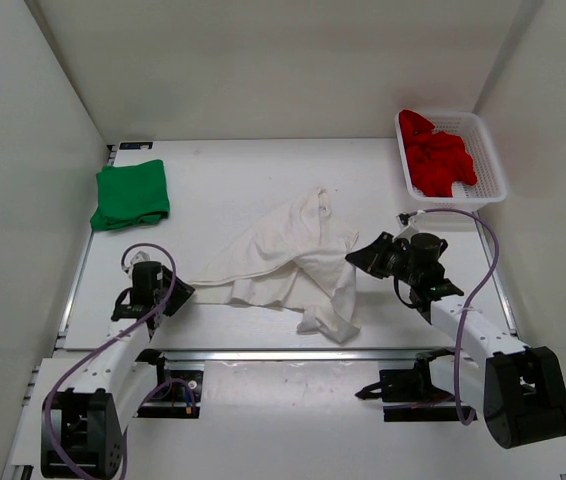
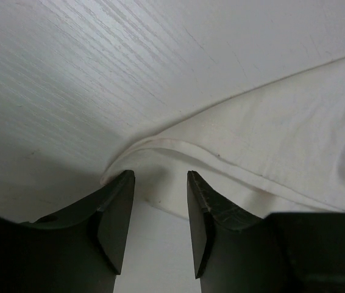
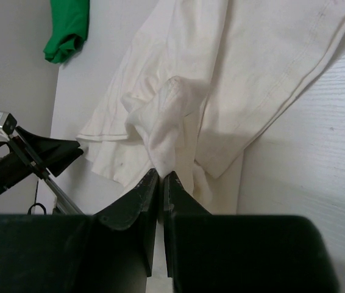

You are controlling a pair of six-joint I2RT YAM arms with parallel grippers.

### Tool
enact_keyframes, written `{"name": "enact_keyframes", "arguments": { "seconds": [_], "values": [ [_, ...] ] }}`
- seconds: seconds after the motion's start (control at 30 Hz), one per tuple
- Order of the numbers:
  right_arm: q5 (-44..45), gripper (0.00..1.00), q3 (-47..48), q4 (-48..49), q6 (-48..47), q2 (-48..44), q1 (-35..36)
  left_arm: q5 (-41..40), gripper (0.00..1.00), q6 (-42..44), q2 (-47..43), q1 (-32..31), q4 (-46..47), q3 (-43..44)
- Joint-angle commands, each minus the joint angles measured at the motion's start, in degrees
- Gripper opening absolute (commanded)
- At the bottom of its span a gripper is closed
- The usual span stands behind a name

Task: Fold and stack the t-shirts
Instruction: Flatten out the tshirt

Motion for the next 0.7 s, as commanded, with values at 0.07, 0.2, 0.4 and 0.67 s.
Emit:
{"name": "enact_keyframes", "arguments": {
  "seconds": [0.07,0.2,0.4,0.67],
  "values": [
    [-3.04,0.04,0.12,4.22,-0.81,-1.19,-1.20,0.08,0.55,-0.04,0.02,0.22,-8.39,0.82],
    [-4.70,0.04,0.12,6.50,0.60,-1.36,-3.04,-2.01,0.59,2.15,-0.50,0.57,-11.56,2.85],
    [-5.59,0.03,1.88,7.57,2.88,-2.16,-6.38,-2.55,0.62,2.60,-1.90,-0.65,-13.58,3.47],
    [-3.57,0.02,6.71,6.61,3.42,0.12,-5.78,-0.27,0.89,0.85,1.43,-5.13,-6.56,1.10]
  ]
}}
